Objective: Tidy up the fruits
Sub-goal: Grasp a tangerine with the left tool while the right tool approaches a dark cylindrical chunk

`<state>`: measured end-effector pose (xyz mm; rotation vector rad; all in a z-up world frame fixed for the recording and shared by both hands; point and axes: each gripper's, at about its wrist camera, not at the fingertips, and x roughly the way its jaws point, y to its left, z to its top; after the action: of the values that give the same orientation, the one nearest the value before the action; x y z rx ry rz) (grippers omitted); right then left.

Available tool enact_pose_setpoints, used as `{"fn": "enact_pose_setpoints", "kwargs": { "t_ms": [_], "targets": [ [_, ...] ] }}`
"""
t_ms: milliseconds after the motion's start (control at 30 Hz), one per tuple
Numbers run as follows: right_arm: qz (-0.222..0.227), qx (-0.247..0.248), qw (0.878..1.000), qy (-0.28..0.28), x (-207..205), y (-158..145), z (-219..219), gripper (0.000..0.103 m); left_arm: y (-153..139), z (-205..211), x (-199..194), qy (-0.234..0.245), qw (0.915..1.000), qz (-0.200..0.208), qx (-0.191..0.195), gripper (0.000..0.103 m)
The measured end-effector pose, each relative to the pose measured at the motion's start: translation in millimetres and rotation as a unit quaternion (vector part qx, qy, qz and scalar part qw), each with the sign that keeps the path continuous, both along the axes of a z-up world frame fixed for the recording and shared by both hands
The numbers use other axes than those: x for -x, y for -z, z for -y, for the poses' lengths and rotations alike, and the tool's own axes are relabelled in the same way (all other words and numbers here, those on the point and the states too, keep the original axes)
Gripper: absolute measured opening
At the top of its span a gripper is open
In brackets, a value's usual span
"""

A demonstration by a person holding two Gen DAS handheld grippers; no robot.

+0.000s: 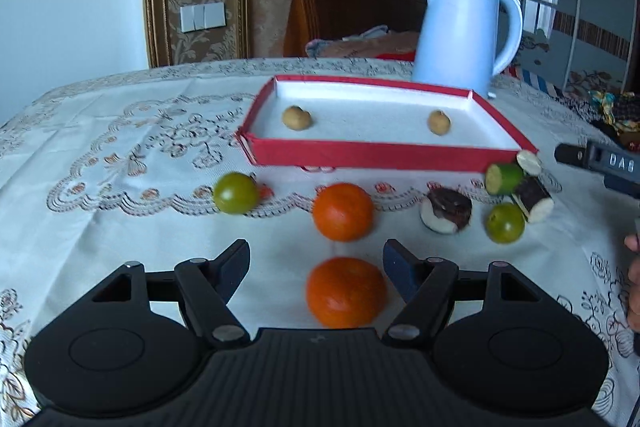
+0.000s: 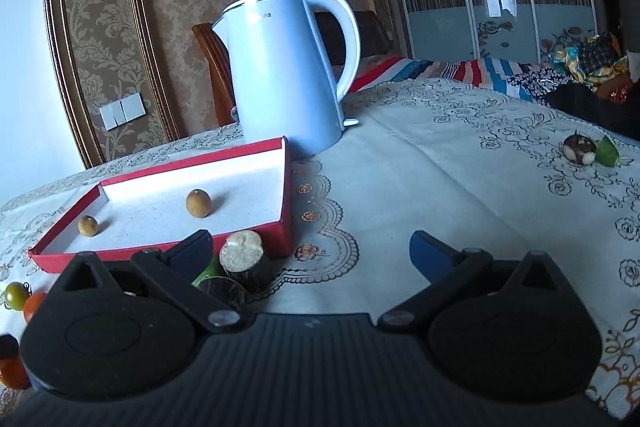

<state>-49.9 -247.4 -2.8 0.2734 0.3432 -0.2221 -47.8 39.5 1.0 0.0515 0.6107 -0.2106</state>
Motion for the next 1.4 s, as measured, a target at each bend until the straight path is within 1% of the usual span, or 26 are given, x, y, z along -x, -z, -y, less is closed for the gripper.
{"fn": "enact_pose_setpoints", "kwargs": {
  "t_ms": [133,333,467,600,700,767,833,900,967,1100,1200,1300,1400],
  "targets": [
    [0.011,-0.008,1.0,0.009,3.1,0.3,2.4,0.103,7.6,6.8,-3.7,-0.001,0.9998,-0.013,-0.017,0.073],
    [0.006,-0.011,1.0,0.007,1.7,1.2,2.7,0.103,12.3,6.6,-8.2,-0.006,0.9995,-0.028,-0.013,0.073],
    [0.0,-0.01,1.0,0.009,0.1,1.6,1.9,0.103,11.9,6.3,-5.8,-0.008,0.9996,-0.021,-0.014,0.073],
    [-0.002,-0.012,1.0,0.011,-0.2,2.1,3.0,0.103,11.7,2.7,-4.5,-0.014,0.9996,-0.024,0.0,0.073],
    [-0.001,-0.013,1.0,0.011,0.4,2.3,3.6,0.103,13.4,5.2,-1.2,-0.01,0.9997,-0.024,-0.004,0.073],
    [-0.002,-0.013,1.0,0.011,0.7,2.3,3.6,0.103,13.2,7.7,0.7,-0.002,0.9997,-0.022,-0.004,0.056],
    [-0.001,-0.013,1.0,0.011,0.6,2.2,3.5,0.103,12.5,9.0,2.2,0.002,0.9998,-0.021,-0.001,0.052],
    [-0.001,-0.013,1.0,0.01,0.0,2.0,2.8,0.103,13.5,10.6,2.4,0.005,0.9998,-0.018,-0.006,0.05],
    [-0.003,-0.01,1.0,0.009,-0.8,1.9,1.6,0.103,13.4,10.5,2.9,0.011,0.9998,-0.019,-0.002,0.043],
    [0.0,-0.007,1.0,0.009,-0.2,1.4,0.7,0.103,12.5,10.1,3.3,0.01,0.9997,-0.021,0.004,0.043],
    [0.006,-0.014,1.0,0.007,2.7,0.7,3.8,0.103,9.1,4.8,1.6,-0.006,0.9998,-0.015,0.013,0.043],
    [0.002,-0.018,1.0,0.002,7.0,0.5,8.0,0.103,5.0,-3.1,-2.6,-0.022,0.9993,-0.011,0.029,0.043],
    [-0.016,-0.016,1.0,-0.001,9.6,2.3,11.9,0.103,5.5,-5.7,-10.7,-0.036,0.9987,-0.017,0.031,0.043]
  ]
}}
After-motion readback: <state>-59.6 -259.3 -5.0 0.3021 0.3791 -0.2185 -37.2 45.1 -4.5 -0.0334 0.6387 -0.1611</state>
